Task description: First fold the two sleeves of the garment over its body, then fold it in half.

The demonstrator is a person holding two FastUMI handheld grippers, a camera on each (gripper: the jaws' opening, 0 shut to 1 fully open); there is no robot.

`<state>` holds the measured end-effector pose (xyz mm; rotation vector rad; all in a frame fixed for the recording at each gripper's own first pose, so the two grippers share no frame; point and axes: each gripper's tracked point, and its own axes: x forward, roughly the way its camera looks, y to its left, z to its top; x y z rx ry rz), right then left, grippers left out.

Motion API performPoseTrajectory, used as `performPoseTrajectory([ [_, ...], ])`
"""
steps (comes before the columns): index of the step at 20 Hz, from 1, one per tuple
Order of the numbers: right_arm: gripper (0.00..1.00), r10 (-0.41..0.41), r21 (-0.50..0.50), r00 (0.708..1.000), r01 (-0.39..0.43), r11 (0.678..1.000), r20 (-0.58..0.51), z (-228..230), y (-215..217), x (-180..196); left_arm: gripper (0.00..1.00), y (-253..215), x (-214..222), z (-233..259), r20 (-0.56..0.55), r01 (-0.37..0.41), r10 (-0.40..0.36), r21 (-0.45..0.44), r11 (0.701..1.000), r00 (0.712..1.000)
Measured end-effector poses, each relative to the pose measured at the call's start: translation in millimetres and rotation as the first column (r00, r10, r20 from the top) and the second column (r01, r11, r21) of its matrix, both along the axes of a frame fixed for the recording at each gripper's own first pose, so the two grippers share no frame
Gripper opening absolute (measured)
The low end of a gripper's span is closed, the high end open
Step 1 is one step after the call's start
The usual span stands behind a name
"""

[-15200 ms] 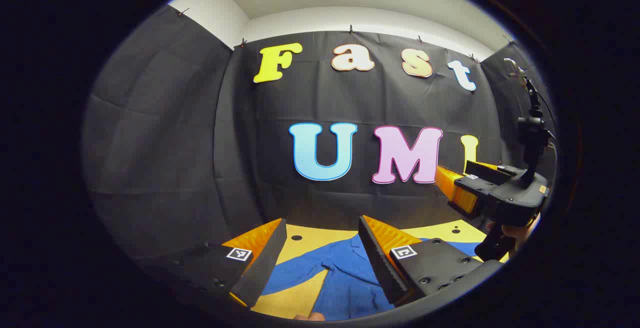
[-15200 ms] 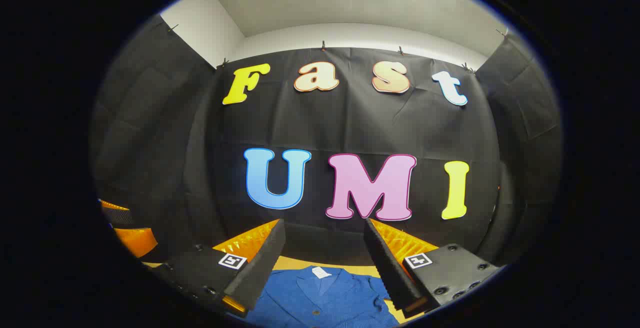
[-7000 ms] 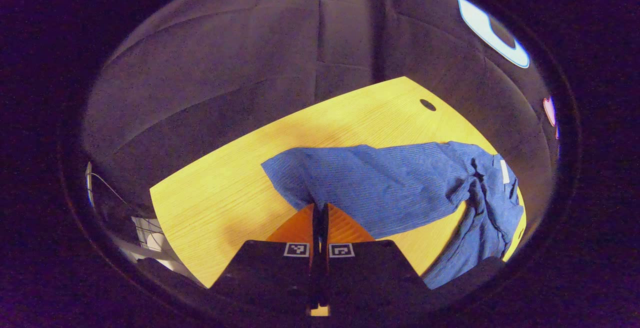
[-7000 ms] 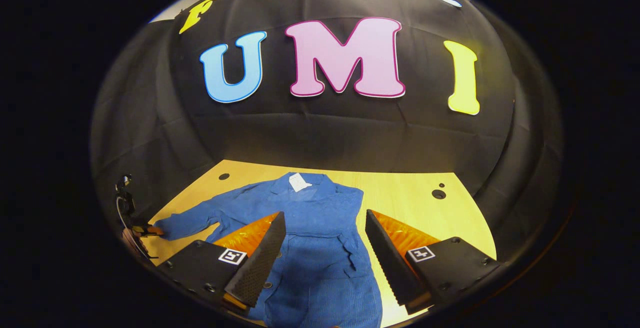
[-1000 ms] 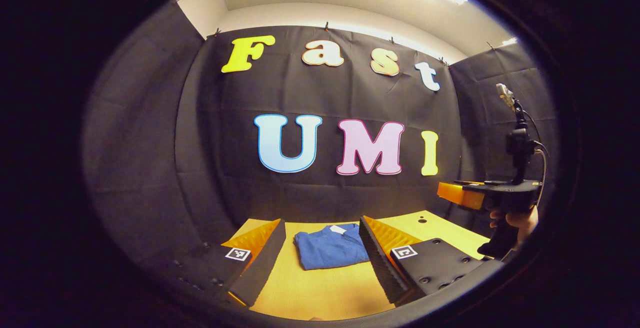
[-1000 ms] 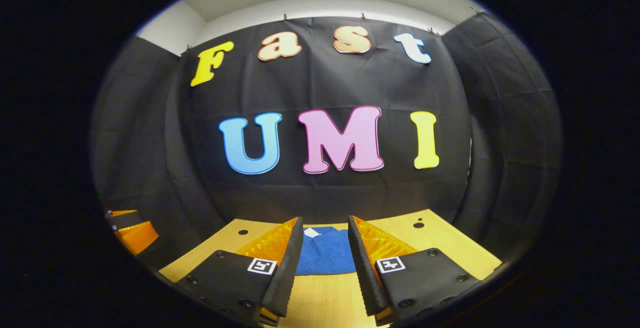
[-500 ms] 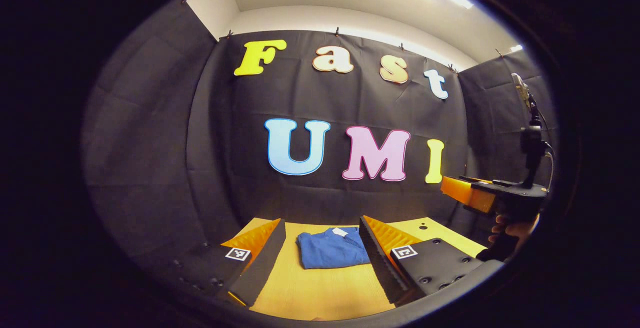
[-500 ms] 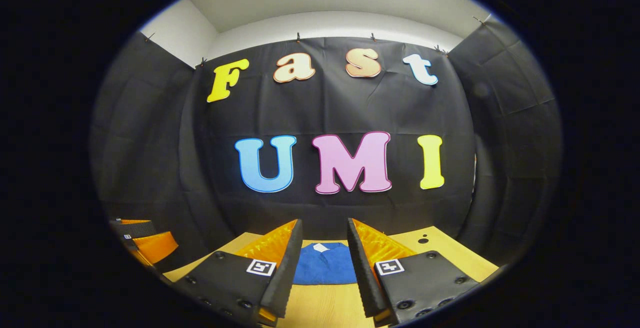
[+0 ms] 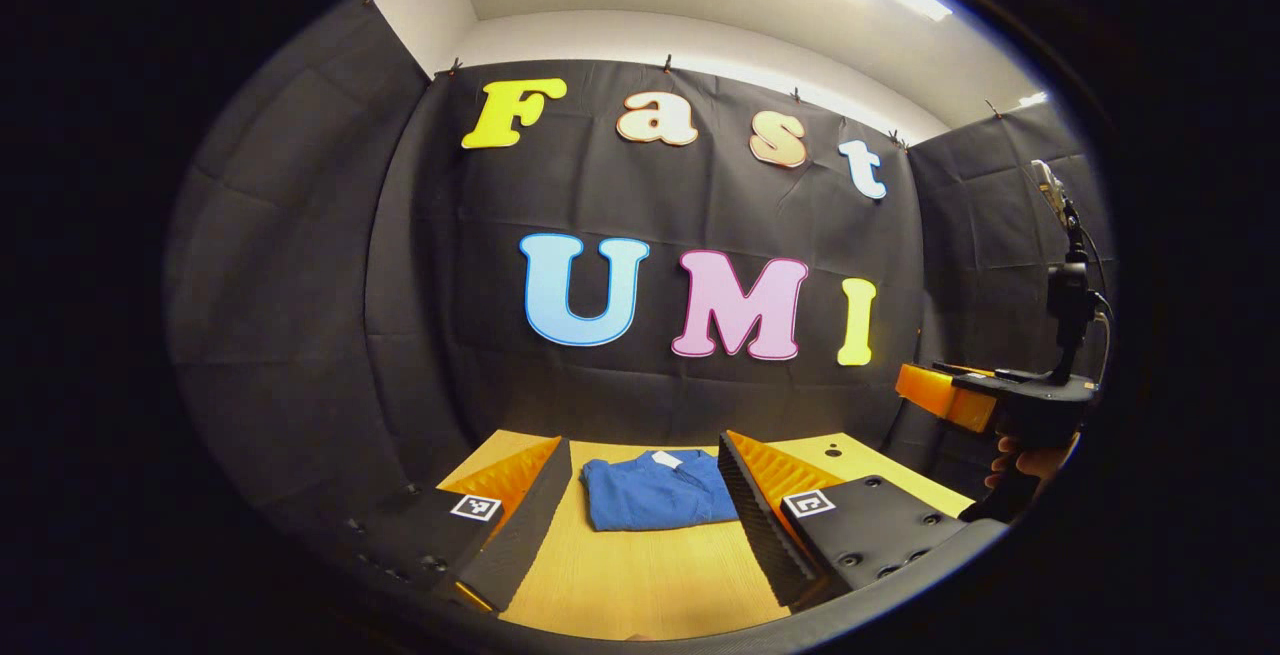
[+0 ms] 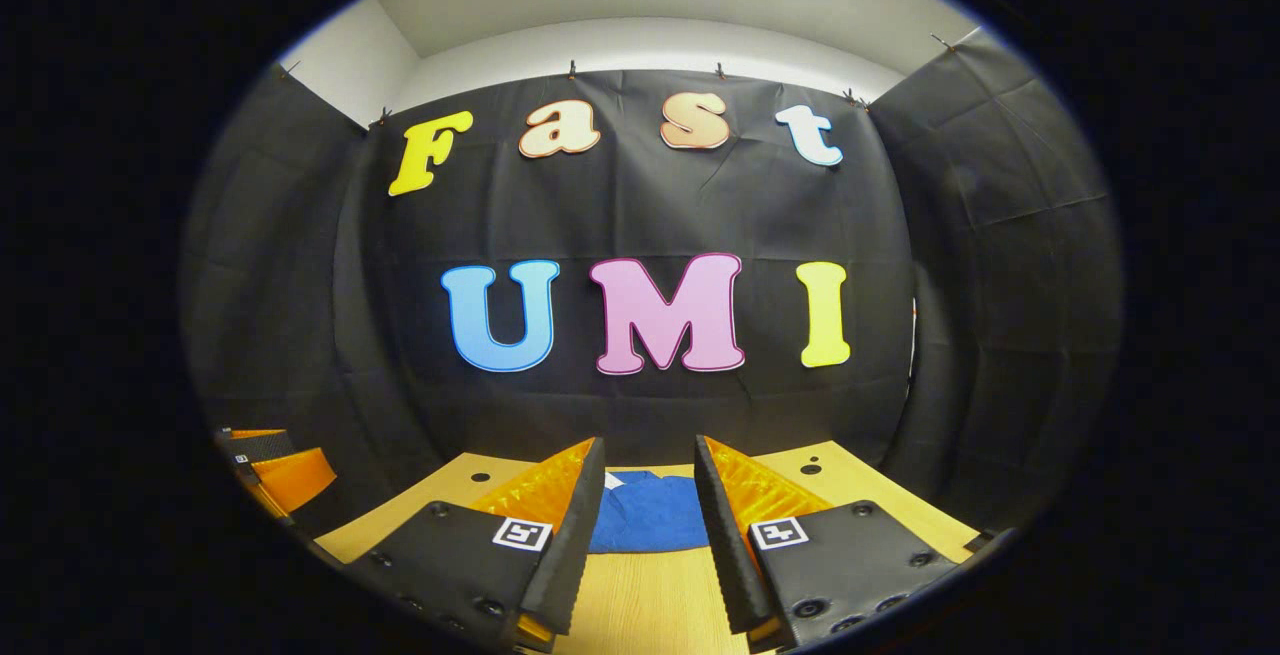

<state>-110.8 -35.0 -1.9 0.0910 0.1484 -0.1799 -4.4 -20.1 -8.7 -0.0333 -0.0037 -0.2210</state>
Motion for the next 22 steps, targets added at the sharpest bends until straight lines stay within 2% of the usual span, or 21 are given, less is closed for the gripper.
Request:
performPoseTrajectory([
  [6, 0.58, -0.011, 0.032, 1.000, 0.011, 0.999, -0.010, 1, -6, -6, 0.86, -1, 2, 4, 0.012, -0.018, 0.018, 0.012, 1.000, 1.000],
  [7, 0.51, -0.011, 0.033, 1.000, 0.012, 0.999, -0.012, 1, -7, -6, 0.85, -1, 2, 7, 0.015, -0.023, 0.023, 0.015, 1.000, 1.000],
  [13, 0.51, 0.014, 0.062, 0.999, -0.012, 0.998, -0.040, -7, -2, -6, 0.85, -1, 6, 15, 0.015, -0.064, 0.063, 0.019, 0.998, 0.998],
  [17, 0.50, 0.038, 0.062, 0.998, -0.035, 0.997, -0.050, -6, 4, 2, 0.84, 5, 1, 26, 0.052, -0.094, 0.093, 0.009, 0.996, 0.994],
  [22, 0.50, 0.054, 0.084, 0.996, -0.048, 0.995, -0.074, -15, 11, 5, 0.84, 6, 0, 22, 0.042, -0.091, 0.090, 0.027, 0.995, 0.995],
])
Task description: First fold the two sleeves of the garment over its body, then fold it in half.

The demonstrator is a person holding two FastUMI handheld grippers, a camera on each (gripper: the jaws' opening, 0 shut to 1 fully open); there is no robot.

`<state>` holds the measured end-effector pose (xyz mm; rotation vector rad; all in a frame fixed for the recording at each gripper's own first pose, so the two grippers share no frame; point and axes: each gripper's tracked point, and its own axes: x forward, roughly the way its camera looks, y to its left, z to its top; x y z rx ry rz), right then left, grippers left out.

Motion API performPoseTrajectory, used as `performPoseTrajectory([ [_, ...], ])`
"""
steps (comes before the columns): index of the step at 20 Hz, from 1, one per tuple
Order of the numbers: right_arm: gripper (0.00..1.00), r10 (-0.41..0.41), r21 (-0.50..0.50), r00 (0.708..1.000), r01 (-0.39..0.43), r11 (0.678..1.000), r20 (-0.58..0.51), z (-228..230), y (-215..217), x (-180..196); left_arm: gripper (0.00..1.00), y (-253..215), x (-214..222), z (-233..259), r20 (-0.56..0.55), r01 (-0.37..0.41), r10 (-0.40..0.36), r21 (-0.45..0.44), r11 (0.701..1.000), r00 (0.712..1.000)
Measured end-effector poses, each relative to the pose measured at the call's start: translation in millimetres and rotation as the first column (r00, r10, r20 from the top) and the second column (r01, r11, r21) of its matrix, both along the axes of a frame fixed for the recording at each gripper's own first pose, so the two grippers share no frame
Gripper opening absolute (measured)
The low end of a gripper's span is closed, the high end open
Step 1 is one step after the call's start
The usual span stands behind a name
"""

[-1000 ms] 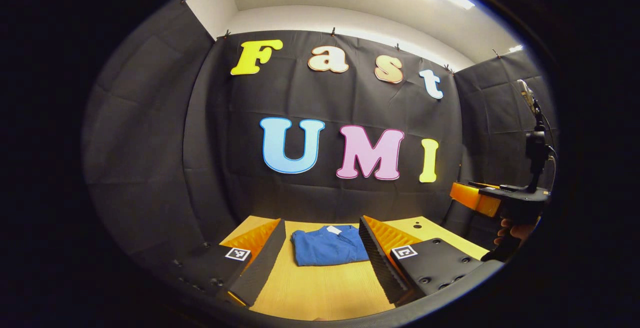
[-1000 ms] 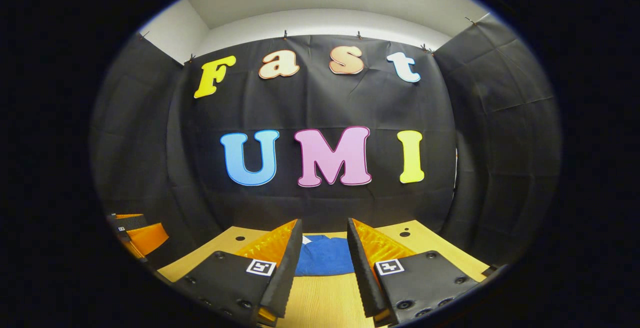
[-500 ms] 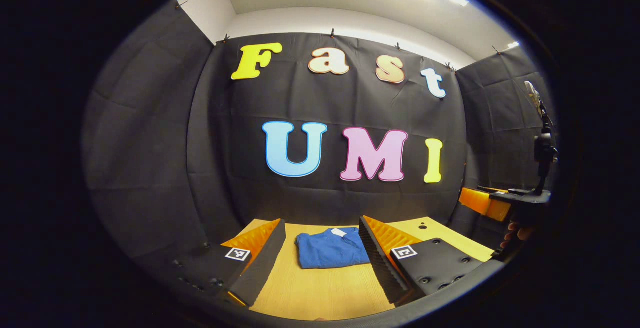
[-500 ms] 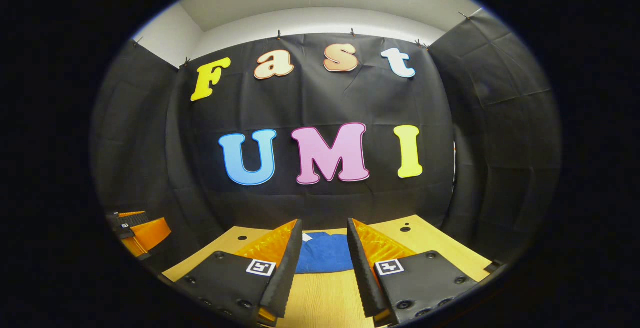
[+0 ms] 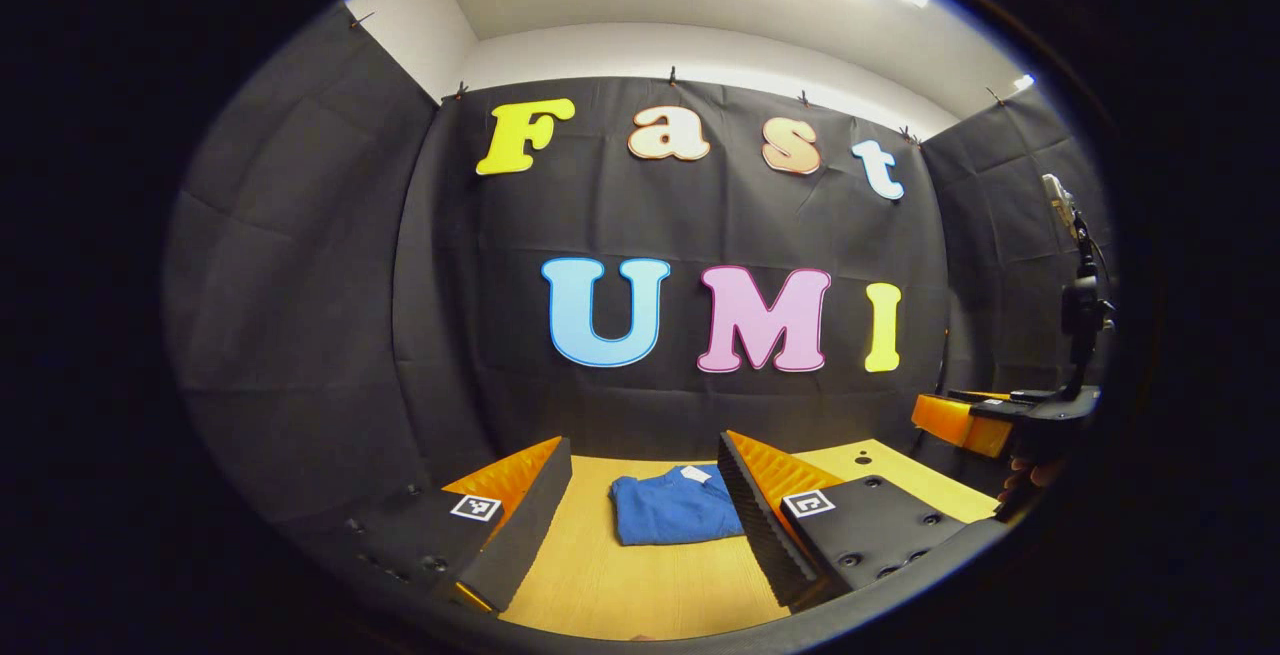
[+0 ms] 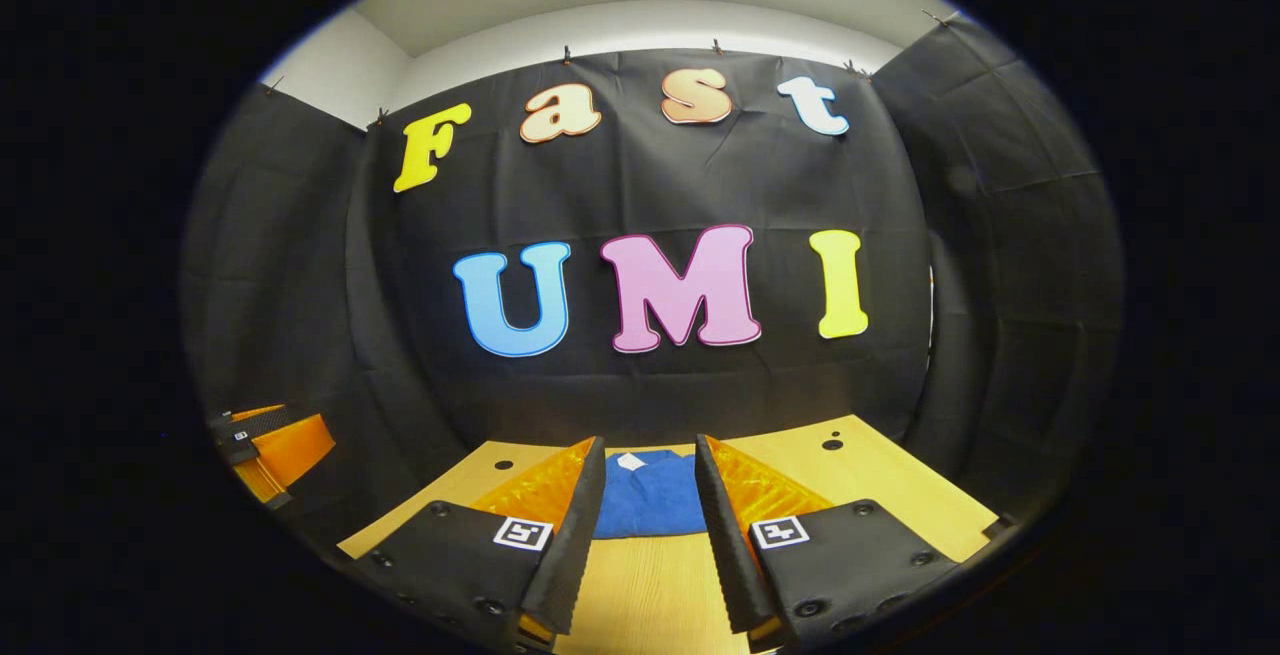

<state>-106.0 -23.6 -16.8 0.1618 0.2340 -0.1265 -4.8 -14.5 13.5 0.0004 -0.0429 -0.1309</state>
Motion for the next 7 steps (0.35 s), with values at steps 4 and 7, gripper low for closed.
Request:
performPoseTrajectory([
  [4, 0.58, -0.009, -0.014, 1.000, 0.010, 1.000, 0.016, 5.7, -2.1, 0.9, 0.85, -4.9, -0.9, -3.5, -0.006, 0.021, -0.021, 0.003, 1.000, 1.000],
  [7, 0.50, -0.015, -0.018, 1.000, 0.016, 1.000, 0.026, 7.9, -1.6, 0.9, 0.84, -8.3, 1.0, -2.6, -0.005, 0.037, -0.037, 0.007, 0.999, 0.999],
])
